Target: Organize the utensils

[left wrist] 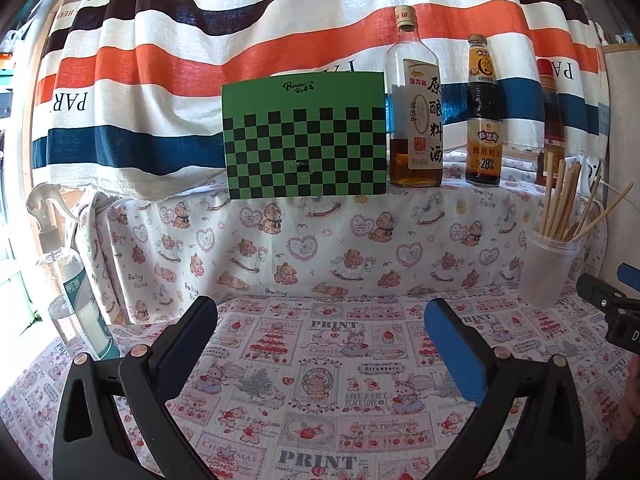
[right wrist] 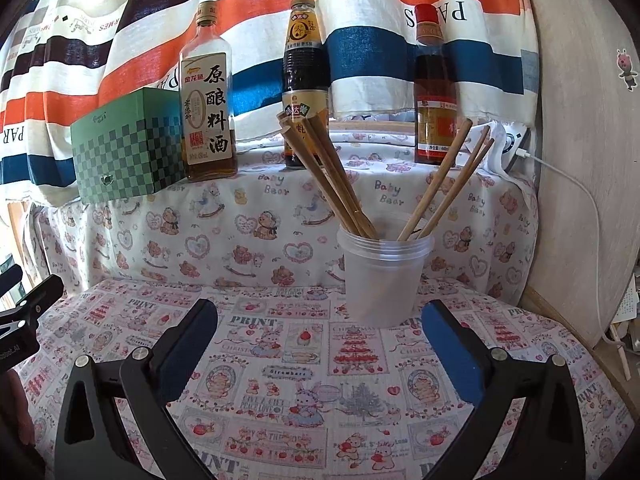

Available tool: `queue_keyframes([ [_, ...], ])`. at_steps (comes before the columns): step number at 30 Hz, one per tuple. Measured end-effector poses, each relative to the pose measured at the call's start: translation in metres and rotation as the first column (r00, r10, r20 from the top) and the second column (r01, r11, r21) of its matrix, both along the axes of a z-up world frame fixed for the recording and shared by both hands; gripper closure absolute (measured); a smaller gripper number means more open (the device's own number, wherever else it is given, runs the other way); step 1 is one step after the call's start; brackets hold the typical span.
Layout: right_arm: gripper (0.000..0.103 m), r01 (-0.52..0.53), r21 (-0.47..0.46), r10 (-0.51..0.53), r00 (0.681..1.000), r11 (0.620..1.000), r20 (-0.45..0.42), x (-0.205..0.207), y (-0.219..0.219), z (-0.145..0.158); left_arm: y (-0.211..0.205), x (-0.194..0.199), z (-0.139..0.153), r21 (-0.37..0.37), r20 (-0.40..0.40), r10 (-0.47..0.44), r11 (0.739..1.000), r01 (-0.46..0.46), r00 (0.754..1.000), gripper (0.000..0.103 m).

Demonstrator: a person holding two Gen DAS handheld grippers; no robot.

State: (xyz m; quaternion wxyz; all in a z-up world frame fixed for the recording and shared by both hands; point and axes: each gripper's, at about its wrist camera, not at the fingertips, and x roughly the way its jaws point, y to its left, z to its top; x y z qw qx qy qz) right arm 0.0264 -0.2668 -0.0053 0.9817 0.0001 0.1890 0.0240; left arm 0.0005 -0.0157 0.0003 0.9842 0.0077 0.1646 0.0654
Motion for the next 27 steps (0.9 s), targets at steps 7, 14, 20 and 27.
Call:
queue_keyframes([
  [7, 0.0, -0.005, -0.007, 0.005, 1.0, 1.0, 0.007, -0.001, 0.0, 0.0, 0.002, -0.002, 0.0, -0.009, 0.011, -0.01, 1.0, 0.01, 1.0, 0.0],
  [14, 0.0, -0.015, -0.021, 0.016, 1.0, 1.0, 0.022, -0.004, 0.003, 0.001, 0.001, -0.002, 0.0, -0.008, 0.008, -0.016, 1.0, 0.016, 1.0, 0.0],
  [20, 0.0, -0.025, -0.032, 0.026, 0.999, 0.999, 0.037, -0.007, 0.006, 0.001, 0.005, 0.001, -0.001, -0.027, -0.006, -0.01, 1.0, 0.01, 1.0, 0.0],
  [27, 0.0, -0.043, -0.065, 0.048, 0.997, 0.997, 0.066, -0.013, 0.013, 0.003, 0.007, 0.001, -0.002, -0.046, -0.008, -0.015, 0.999, 0.015, 1.0, 0.0],
])
